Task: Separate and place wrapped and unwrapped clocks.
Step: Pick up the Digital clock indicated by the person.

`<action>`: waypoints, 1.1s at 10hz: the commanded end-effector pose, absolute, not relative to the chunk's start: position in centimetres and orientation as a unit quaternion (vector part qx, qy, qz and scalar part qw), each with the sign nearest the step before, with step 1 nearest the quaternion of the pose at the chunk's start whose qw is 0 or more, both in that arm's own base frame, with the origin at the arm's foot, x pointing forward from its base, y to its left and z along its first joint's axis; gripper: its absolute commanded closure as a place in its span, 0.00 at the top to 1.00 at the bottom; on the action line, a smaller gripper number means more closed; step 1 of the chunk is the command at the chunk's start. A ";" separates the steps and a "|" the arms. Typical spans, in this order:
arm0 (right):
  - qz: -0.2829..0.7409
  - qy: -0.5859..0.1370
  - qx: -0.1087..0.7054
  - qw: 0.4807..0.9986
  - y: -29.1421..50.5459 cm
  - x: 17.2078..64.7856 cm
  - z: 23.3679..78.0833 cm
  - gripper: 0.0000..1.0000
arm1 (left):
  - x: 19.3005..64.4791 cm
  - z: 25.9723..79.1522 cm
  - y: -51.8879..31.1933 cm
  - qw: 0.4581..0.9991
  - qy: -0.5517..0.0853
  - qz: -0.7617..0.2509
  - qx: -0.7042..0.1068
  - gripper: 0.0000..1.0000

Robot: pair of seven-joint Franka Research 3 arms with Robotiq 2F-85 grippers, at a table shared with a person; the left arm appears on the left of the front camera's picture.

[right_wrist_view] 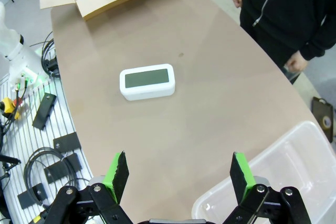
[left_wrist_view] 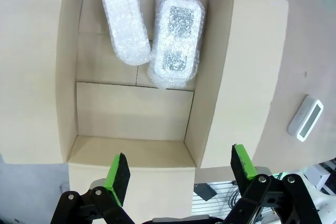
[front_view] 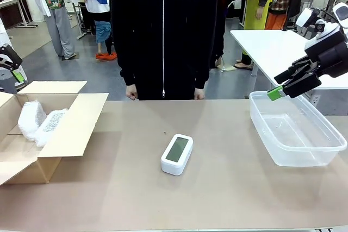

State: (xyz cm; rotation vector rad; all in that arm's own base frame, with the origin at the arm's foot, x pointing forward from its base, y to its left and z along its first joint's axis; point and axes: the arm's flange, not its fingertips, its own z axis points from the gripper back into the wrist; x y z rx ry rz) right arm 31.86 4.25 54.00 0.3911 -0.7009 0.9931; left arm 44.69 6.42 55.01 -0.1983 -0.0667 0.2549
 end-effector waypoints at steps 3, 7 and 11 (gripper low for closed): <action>0.469 -0.332 0.197 0.794 4.3 32.2 53.8 1.00 | 44.6 55.3 6.4 0.987 -0.033 0.125 -0.096 1.00; 0.469 -0.332 0.197 0.794 4.3 32.2 53.8 1.00 | 44.6 55.3 6.4 0.987 -0.033 0.125 -0.096 1.00; 0.469 -0.332 0.197 0.794 4.3 32.2 53.8 1.00 | 43.4 57.9 -1.3 0.984 -0.094 -0.026 -0.151 1.00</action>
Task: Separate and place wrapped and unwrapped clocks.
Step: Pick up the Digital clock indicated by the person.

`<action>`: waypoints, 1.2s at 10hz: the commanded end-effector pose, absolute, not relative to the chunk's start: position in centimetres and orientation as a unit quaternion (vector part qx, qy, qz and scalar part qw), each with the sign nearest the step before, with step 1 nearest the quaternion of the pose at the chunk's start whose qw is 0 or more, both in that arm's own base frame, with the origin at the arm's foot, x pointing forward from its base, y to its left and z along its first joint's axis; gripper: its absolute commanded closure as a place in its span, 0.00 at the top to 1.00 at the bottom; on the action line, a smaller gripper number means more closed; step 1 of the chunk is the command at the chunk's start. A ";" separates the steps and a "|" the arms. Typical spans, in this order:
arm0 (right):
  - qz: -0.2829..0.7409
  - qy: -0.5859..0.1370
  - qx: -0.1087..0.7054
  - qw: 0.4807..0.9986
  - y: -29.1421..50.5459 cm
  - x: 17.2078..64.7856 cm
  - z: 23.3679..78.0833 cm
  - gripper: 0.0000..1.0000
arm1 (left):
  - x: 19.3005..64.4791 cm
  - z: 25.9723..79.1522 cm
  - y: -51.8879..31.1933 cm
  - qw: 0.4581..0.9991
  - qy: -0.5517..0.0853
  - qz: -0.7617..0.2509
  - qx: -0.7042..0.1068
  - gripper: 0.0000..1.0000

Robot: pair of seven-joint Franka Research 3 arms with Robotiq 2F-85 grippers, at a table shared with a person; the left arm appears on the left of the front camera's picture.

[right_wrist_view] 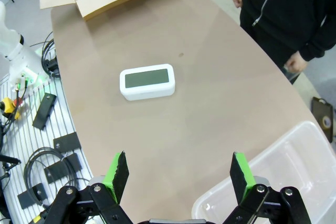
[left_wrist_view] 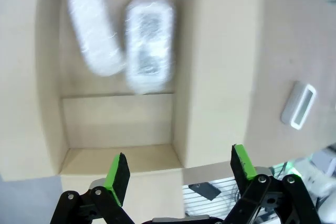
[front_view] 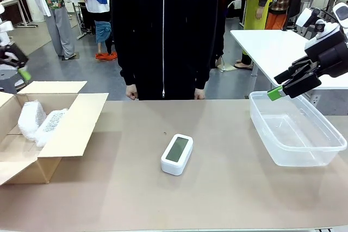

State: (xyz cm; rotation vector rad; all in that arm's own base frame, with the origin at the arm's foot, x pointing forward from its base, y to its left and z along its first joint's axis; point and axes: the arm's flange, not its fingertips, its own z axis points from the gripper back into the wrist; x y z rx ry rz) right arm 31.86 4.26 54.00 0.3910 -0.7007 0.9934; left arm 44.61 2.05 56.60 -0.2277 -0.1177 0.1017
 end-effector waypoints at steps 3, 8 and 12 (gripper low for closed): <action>0.469 -0.332 0.197 0.794 4.3 32.2 53.8 1.00 | 36.0 60.3 -7.3 0.945 -0.147 -0.195 -0.218 1.00; 0.469 -0.332 0.197 0.794 4.3 32.2 53.8 1.00 | 31.3 56.4 -12.6 0.843 -0.257 -0.402 -0.248 1.00; 0.469 -0.332 0.197 0.794 4.3 32.2 53.8 1.00 | 31.1 57.0 -12.4 0.854 -0.251 -0.396 -0.227 1.00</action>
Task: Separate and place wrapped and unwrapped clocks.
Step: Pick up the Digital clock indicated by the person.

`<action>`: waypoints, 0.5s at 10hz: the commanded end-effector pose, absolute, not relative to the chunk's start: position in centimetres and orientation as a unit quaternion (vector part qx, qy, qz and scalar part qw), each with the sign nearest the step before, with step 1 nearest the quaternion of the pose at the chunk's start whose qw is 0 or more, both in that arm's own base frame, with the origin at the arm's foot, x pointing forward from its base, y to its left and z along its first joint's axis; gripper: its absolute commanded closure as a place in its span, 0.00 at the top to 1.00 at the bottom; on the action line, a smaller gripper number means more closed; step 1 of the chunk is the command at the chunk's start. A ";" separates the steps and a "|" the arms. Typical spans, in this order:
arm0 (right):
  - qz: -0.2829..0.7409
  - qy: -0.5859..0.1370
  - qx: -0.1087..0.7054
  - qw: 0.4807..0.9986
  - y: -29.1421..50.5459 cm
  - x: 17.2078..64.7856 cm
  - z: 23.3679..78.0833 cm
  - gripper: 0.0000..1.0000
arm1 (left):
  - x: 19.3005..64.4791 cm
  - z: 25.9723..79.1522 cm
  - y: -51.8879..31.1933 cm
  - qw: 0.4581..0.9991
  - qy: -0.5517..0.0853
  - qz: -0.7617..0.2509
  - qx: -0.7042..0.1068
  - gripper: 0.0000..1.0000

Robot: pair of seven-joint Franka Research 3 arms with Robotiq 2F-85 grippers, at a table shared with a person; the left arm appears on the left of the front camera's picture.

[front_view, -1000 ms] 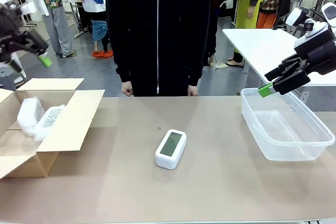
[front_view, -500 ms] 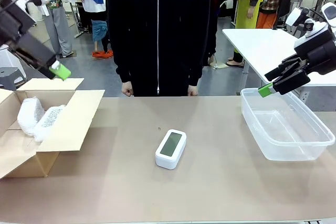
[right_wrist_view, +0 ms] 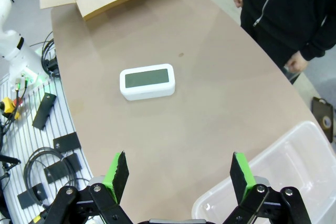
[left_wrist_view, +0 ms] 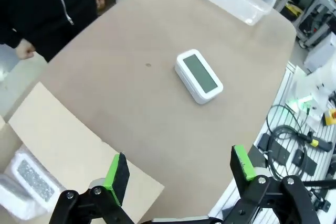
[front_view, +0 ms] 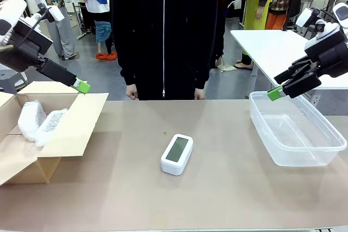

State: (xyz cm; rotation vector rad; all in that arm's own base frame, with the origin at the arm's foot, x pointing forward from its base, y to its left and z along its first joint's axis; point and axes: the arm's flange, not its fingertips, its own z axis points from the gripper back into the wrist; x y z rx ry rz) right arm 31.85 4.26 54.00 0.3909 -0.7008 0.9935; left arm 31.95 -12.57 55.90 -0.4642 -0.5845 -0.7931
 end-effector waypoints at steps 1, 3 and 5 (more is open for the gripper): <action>0.469 -0.332 0.197 0.794 4.3 32.2 53.8 1.00 | 31.1 57.0 -12.4 0.854 -0.251 -0.396 -0.227 1.00; 0.469 -0.332 0.197 0.794 4.3 32.2 53.8 1.00 | 31.1 57.0 -12.4 0.854 -0.251 -0.396 -0.227 1.00; 0.469 -0.332 0.197 0.794 4.3 32.2 53.8 1.00 | 31.1 57.0 -12.4 0.854 -0.251 -0.396 -0.227 1.00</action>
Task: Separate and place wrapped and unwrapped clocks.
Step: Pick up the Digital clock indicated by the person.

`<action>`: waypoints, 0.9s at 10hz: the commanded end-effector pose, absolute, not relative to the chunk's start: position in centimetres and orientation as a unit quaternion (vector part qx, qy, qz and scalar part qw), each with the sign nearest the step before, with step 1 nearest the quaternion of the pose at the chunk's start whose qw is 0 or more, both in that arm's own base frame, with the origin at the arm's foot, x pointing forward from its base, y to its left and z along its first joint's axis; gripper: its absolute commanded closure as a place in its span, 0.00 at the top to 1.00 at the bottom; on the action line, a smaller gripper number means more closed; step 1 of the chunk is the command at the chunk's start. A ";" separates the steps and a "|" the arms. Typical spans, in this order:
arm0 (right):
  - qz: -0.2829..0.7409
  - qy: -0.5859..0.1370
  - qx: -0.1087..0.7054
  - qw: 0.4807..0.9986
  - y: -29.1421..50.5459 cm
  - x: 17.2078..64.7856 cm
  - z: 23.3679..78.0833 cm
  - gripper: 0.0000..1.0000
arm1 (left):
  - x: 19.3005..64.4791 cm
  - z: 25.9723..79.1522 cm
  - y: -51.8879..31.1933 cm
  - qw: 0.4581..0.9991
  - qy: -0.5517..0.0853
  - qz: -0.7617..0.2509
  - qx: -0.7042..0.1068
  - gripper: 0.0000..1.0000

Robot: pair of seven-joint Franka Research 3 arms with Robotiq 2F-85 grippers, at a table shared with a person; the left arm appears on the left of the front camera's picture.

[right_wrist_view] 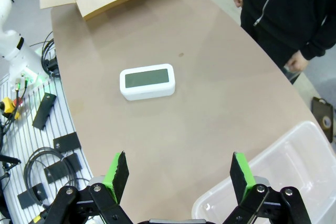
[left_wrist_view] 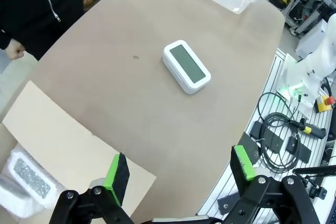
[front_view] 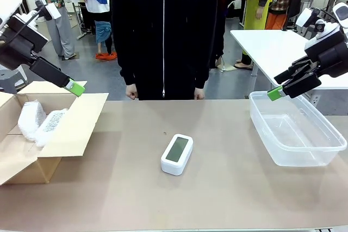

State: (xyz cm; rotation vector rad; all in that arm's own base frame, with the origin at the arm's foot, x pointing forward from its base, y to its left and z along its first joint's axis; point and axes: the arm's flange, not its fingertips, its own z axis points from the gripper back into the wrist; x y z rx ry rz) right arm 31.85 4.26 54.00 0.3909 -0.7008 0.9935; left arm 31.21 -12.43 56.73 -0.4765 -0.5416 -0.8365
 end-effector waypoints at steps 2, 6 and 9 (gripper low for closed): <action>0.469 -0.332 0.197 0.794 4.3 32.2 53.8 1.00 | 31.0 56.1 -12.5 0.846 -0.266 -0.401 -0.229 1.00; 0.469 -0.332 0.197 0.794 4.3 32.2 53.8 1.00 | 29.5 54.8 -13.2 0.805 -0.288 -0.460 -0.238 1.00; 0.469 -0.332 0.197 0.794 4.3 32.2 53.8 1.00 | 29.8 55.8 -13.7 0.817 -0.279 -0.451 -0.224 1.00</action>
